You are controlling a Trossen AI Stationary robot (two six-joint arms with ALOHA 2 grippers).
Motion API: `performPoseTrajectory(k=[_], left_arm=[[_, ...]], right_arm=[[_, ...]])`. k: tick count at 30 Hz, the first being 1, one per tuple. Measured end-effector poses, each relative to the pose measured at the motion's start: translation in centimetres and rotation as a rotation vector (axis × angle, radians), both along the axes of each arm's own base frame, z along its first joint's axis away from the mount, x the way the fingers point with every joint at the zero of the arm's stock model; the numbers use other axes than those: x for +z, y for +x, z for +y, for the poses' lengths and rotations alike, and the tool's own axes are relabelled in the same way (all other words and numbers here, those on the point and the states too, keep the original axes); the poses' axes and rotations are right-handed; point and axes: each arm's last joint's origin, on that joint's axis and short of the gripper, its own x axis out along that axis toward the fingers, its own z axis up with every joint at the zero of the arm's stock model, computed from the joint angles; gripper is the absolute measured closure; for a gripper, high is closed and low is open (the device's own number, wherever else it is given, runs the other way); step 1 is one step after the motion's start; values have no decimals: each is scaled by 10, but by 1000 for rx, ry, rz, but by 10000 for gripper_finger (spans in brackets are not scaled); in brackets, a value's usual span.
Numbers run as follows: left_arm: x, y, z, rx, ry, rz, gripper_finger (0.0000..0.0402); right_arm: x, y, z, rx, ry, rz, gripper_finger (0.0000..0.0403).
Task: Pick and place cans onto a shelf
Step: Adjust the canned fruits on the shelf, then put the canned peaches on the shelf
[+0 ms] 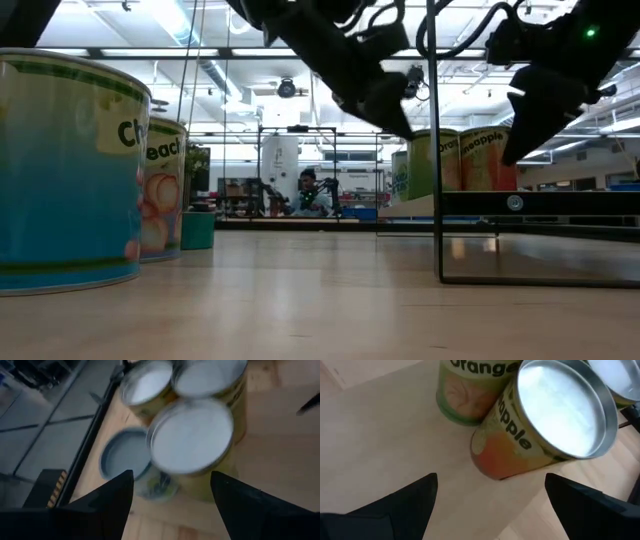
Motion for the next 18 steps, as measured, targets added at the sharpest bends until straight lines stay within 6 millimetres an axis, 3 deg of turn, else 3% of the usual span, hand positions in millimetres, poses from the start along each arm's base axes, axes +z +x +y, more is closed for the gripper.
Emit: performPoseTrajectory(k=[9,18], left_arm=[[9,-17,-31,-106,42,136,132],[39,-63,-55,-182,-54,249,132]], right_arm=[[27,-7,8,48,9,-6,26],[46,-26,26,223,-91,-145,26]])
